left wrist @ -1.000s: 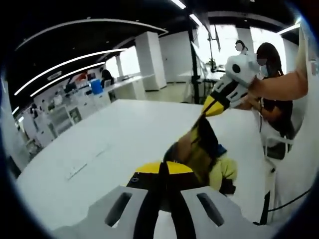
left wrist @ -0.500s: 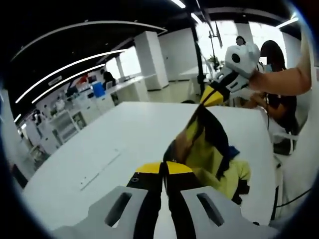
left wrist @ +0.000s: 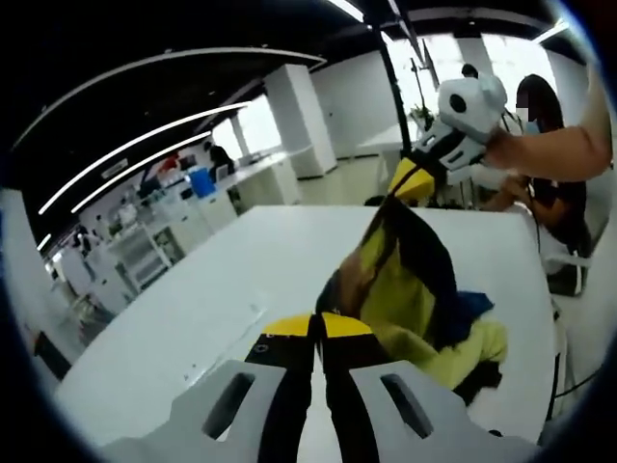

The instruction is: Fold the garment on the visible template until the final outline fits inside the template.

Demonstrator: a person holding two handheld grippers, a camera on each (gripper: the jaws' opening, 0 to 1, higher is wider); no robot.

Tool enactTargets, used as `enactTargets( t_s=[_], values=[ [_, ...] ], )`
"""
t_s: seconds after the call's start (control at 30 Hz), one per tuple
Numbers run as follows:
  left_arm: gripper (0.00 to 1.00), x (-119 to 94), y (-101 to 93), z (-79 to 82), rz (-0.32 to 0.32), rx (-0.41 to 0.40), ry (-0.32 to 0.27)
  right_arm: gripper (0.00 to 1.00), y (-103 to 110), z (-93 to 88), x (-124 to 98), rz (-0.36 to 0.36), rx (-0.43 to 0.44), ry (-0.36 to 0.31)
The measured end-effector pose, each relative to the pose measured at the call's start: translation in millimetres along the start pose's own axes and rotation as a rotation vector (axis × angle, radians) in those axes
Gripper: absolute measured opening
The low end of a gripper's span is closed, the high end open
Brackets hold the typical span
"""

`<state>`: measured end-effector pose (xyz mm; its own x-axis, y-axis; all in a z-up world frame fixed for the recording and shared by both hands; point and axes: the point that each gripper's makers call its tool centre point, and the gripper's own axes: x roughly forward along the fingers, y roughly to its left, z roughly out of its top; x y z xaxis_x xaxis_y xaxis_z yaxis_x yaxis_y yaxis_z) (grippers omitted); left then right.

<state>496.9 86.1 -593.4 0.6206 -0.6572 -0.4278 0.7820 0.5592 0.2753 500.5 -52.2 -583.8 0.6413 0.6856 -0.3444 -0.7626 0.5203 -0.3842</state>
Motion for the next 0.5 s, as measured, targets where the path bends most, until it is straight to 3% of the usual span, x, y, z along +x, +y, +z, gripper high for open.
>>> enactTargets(
  t_s=[0.5],
  values=[
    [0.0,47.4,17.9,-36.6,-0.004,-0.073,0.112,0.0,-12.0,-46.6,41.1,0.046,0.124,0.117]
  ],
)
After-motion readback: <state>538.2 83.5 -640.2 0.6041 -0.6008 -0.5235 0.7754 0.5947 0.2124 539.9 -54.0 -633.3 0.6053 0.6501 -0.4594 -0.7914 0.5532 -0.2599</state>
